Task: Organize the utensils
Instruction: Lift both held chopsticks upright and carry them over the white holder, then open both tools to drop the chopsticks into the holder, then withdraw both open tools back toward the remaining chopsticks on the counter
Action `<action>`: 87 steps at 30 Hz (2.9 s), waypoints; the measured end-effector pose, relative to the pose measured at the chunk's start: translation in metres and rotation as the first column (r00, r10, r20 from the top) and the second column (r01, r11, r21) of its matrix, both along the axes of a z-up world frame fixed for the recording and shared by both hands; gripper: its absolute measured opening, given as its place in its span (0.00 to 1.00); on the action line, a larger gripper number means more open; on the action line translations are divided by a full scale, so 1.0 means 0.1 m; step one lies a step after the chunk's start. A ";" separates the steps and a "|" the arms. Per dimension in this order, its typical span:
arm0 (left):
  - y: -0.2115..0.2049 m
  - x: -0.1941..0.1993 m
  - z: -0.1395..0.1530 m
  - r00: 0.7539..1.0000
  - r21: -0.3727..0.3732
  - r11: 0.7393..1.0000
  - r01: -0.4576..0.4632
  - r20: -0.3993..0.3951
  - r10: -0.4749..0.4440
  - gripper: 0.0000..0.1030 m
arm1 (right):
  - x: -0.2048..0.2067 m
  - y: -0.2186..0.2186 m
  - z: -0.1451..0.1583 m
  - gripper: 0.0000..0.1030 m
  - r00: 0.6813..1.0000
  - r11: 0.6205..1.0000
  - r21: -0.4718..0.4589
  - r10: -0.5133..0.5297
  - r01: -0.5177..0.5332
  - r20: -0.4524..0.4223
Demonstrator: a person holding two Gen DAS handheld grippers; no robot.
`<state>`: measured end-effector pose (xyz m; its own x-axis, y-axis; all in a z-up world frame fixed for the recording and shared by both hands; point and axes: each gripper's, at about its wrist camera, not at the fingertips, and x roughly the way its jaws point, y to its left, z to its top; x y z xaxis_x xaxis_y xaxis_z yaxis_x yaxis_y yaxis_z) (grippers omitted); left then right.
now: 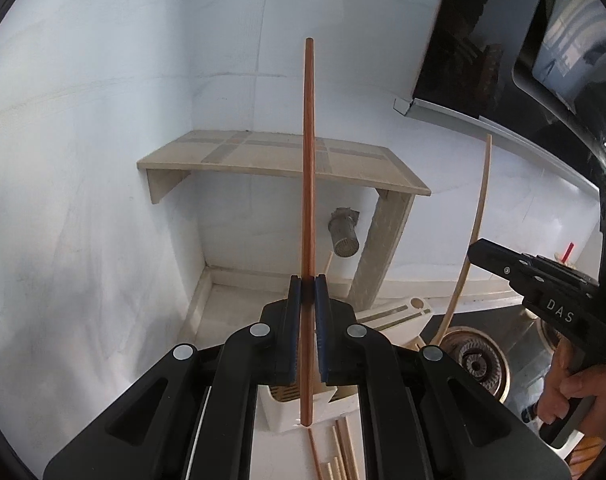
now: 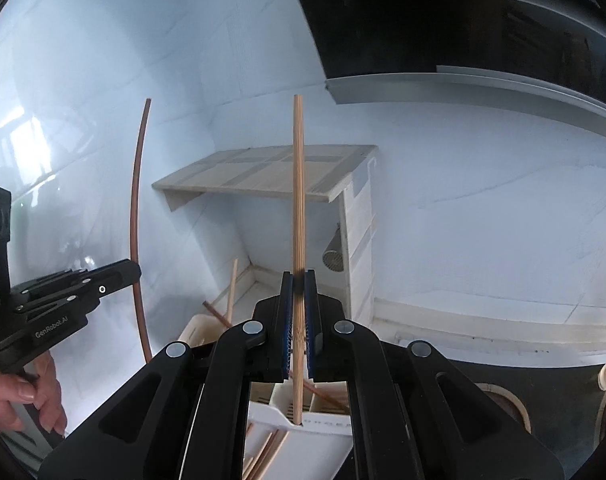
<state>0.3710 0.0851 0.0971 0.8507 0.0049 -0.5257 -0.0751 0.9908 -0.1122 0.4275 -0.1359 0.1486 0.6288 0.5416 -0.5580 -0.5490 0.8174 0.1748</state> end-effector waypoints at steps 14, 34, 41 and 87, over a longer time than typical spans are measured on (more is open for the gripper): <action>0.03 0.15 0.00 0.999 -0.028 1.000 -0.013 0.052 0.014 0.06 | 0.21 -0.09 -0.10 0.06 1.000 1.000 0.013 -0.022 0.021 0.021; 0.08 0.33 -0.24 0.998 -0.046 0.998 -0.047 0.029 0.049 0.06 | 0.28 -0.02 -0.35 0.06 1.000 1.000 -0.022 -0.010 0.009 -0.010; 0.08 0.35 -0.32 0.999 -0.055 0.998 -0.037 -0.013 0.036 0.31 | 0.31 -0.05 -0.47 0.07 0.998 1.000 -0.012 -0.021 0.020 -0.067; 0.10 -0.32 -0.60 0.989 0.000 0.999 -0.046 -0.140 0.045 0.62 | -0.25 -0.13 -0.54 0.64 0.980 0.996 -0.087 -0.009 -0.009 -0.200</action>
